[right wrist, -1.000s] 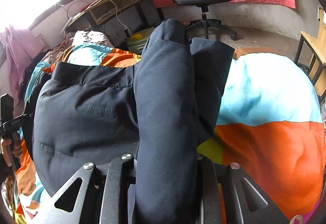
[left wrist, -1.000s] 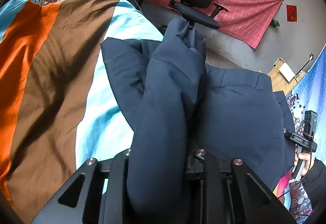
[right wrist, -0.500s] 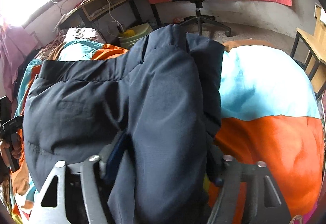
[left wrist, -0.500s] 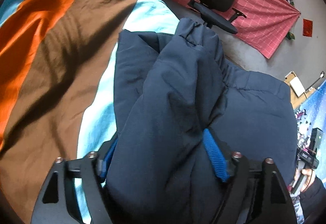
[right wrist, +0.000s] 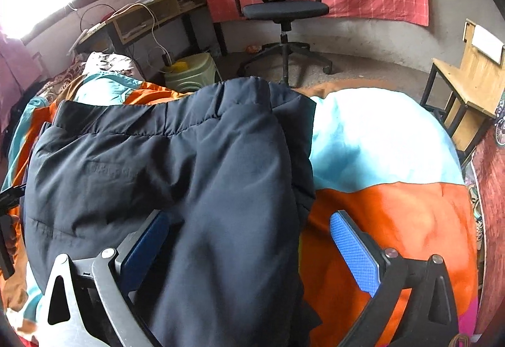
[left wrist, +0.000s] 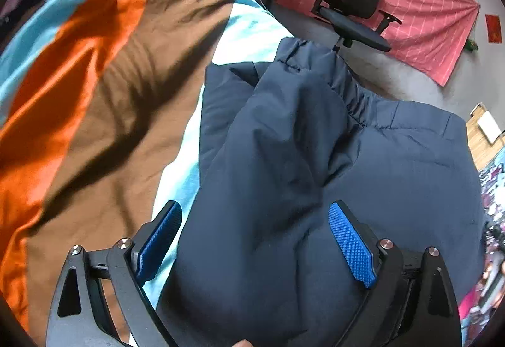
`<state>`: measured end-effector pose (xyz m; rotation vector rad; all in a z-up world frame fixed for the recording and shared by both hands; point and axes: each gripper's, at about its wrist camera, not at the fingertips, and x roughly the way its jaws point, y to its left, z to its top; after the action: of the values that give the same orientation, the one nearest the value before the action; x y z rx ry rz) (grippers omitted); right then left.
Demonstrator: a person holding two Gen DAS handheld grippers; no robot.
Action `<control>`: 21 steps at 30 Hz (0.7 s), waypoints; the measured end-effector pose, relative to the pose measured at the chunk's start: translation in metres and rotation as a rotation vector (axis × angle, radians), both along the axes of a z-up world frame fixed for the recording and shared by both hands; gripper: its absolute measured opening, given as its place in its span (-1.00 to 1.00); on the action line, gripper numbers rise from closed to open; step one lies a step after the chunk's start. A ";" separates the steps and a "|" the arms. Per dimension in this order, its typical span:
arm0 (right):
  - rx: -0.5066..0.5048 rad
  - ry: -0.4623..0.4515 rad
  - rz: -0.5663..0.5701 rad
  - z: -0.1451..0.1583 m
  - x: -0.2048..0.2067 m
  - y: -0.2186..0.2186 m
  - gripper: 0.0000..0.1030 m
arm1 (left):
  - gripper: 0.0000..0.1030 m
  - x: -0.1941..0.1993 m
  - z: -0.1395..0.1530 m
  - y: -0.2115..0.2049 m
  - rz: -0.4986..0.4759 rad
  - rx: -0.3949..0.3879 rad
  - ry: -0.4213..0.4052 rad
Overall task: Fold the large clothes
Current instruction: 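Open both tools and release the jacket bundle onto the quilt, then raise both open tools away from the folded jacket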
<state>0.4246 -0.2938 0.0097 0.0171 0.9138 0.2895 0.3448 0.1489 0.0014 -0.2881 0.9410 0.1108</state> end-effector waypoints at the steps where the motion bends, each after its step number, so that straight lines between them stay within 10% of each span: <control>1: 0.001 -0.004 -0.002 0.002 -0.002 0.001 1.00 | 0.78 -0.003 0.003 -0.002 0.005 0.014 -0.009; 12: 0.003 -0.077 -0.047 0.019 -0.028 0.007 1.00 | 0.91 -0.042 0.041 -0.022 0.061 0.167 -0.162; 21: 0.010 -0.147 -0.050 0.039 -0.059 0.016 1.00 | 0.91 -0.069 0.068 -0.058 -0.013 0.130 -0.245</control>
<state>0.3657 -0.2780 0.0490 0.0274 0.7647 0.2458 0.2754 0.0909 0.0695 -0.1704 0.6894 0.1211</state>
